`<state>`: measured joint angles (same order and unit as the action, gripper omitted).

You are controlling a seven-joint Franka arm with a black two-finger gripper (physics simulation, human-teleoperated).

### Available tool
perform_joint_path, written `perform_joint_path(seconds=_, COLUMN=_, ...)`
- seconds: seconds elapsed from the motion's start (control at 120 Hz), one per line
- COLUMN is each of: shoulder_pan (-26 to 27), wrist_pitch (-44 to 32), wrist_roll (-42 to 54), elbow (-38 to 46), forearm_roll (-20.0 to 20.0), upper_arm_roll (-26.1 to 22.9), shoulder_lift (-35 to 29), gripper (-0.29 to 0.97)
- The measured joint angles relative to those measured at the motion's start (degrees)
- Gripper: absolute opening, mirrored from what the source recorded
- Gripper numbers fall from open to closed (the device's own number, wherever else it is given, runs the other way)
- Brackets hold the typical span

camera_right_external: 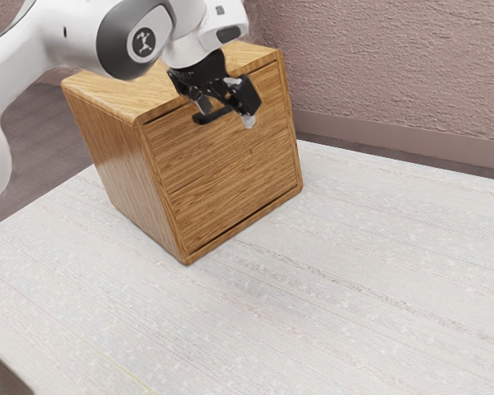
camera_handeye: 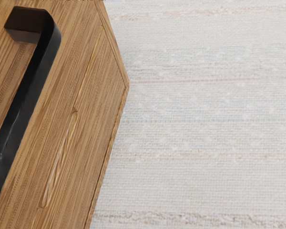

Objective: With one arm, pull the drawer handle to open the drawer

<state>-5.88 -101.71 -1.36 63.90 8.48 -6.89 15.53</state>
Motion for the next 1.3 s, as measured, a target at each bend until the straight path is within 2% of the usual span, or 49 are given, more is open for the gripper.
perform_joint_path(seconds=0.367, shoulder_pan=-4.64, wrist_pitch=-0.4, wrist_roll=11.69, elbow=-2.22, forearm_roll=0.96, upper_arm_roll=-1.12, shoulder_lift=2.34, gripper=0.68)
perform_joint_path(seconds=0.75, shoulder_pan=-4.95, wrist_pitch=-0.57, wrist_roll=19.79, elbow=-3.47, forearm_roll=1.02, upper_arm_roll=-1.84, shoulder_lift=3.06, gripper=0.68)
perform_joint_path(seconds=1.0, shoulder_pan=-5.02, wrist_pitch=-2.13, wrist_roll=23.76, elbow=-4.01, forearm_roll=1.2, upper_arm_roll=-1.66, shoulder_lift=4.17, gripper=0.51)
perform_joint_path(seconds=1.3, shoulder_pan=-5.71, wrist_pitch=-2.77, wrist_roll=27.1, elbow=-5.3, forearm_roll=1.34, upper_arm_roll=-1.09, shoulder_lift=5.14, gripper=0.55)
